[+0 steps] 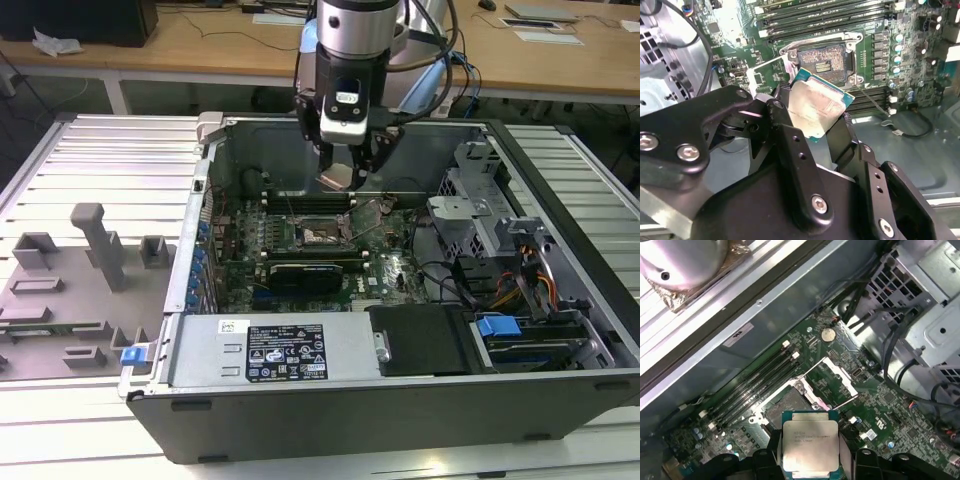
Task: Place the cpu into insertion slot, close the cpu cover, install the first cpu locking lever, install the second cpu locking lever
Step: 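Place the cpu into insertion slot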
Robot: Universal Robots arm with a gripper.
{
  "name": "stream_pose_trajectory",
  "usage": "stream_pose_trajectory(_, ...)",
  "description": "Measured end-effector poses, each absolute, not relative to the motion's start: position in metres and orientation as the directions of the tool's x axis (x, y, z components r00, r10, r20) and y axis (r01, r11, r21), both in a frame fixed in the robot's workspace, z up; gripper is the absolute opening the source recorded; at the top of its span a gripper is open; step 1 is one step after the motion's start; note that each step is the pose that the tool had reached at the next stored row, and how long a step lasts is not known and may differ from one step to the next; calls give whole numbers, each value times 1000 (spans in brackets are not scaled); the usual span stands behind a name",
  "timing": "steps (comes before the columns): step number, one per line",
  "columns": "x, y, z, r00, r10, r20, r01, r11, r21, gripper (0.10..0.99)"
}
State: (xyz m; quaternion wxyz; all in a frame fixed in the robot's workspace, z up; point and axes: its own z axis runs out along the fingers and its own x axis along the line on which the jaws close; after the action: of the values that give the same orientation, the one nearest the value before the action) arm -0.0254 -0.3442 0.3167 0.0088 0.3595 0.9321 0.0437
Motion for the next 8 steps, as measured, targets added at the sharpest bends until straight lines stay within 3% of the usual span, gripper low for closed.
stream_pose_trajectory(8, -25, -344, 315, -656, 755, 15, 753, 653, 88, 541)
